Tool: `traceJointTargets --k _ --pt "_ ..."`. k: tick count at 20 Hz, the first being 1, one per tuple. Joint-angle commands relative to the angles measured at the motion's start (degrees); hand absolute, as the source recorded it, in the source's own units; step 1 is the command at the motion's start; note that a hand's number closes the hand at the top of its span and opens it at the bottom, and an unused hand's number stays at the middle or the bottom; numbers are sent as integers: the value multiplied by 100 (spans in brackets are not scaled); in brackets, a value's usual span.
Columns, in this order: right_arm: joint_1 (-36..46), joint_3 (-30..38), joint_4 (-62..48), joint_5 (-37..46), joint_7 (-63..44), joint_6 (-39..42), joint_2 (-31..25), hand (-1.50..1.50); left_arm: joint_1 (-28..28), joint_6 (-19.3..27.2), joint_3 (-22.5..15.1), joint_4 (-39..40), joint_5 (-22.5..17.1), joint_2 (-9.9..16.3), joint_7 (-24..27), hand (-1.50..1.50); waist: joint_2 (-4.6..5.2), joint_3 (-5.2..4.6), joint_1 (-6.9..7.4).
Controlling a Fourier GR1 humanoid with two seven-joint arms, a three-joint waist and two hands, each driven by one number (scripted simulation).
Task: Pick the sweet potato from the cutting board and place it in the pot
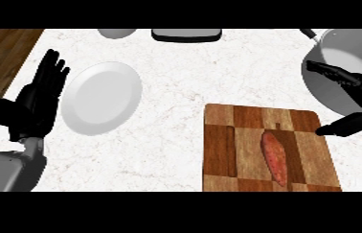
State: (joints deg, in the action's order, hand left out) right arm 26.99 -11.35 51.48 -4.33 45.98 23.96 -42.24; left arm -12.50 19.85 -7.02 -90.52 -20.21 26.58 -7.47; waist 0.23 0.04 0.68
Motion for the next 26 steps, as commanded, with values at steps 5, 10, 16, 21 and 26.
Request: traceJointTargets --k 5,10,16,21,26 --pt "131 -1208 1183 1195 -403 739 -881 -150 155 -3 70 -64 54 12 -56 0 -59 -13 -29" --pt "-40 -1754 2173 1638 -1165 731 -893 -150 189 -67 213 -241 58 142 -207 0 -62 -11 -67" --pt "-764 -1574 3324 1691 -2132 849 -803 -150 -132 -81 227 326 254 -353 -43 0 -38 -8 -137" --pt "-824 -1176 3288 2018 -2248 1311 -405 -150 -43 -412 428 340 412 -418 9 0 -25 -5 -77" --pt "-1329 -1226 3298 2792 -2242 888 -313 -150 567 -193 368 -711 652 -397 -368 0 -37 -2 -49"
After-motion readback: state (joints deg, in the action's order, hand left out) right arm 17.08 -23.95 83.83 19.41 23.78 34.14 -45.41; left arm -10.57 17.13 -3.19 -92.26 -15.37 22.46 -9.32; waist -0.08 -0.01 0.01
